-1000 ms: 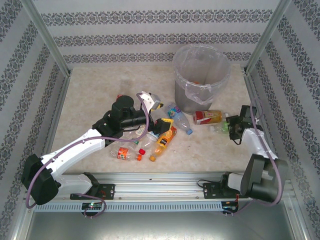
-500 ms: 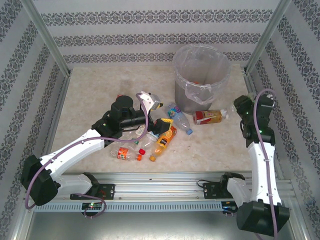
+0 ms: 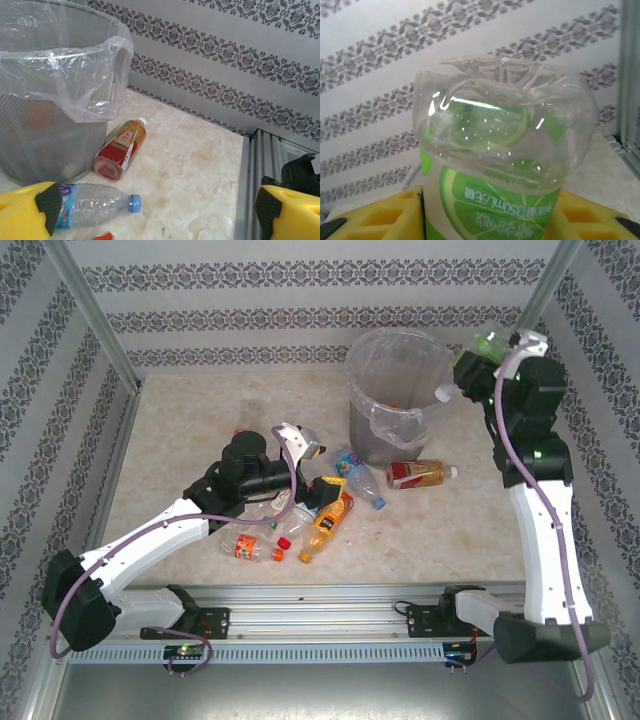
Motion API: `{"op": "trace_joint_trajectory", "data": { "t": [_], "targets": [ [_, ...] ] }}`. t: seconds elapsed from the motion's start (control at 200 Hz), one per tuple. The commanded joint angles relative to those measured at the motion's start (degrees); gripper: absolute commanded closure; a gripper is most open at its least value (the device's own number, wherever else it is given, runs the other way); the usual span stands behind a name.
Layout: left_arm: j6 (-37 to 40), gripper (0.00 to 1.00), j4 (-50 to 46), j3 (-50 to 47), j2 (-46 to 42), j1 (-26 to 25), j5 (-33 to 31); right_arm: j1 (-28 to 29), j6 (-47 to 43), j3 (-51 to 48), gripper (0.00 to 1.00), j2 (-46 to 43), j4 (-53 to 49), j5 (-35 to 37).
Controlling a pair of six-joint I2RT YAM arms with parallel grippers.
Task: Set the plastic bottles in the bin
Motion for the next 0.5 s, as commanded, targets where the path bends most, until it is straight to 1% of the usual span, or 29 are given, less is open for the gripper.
{"op": "trace_joint_trajectory", "data": {
  "t": [0.0,0.17,0.365,0.495],
  "targets": [
    [1.3,0.00,-0.5,1.8,-1.2,-0.8,-0.4,2.5,-8.0,9.2,0.48,6.4,-5.7,-4.9],
    [1.8,0.00,-0.7,1.8,-1.2,-0.7,-0.9,6.4,-13.7,19.1,0.48,14.3,-12.0,-5.7],
    [1.8,0.00,-0.8,1.9,-1.0,-0.8,-0.7,8.3,-18.3,29.7,0.48,23.3,-20.5,-6.0],
    [2.0,0.00,-0.9,1.9,-0.8,-0.8,-0.9,9.1,-20.6,36.0,0.47,29.6,-25.4,-5.0]
  ]
}}
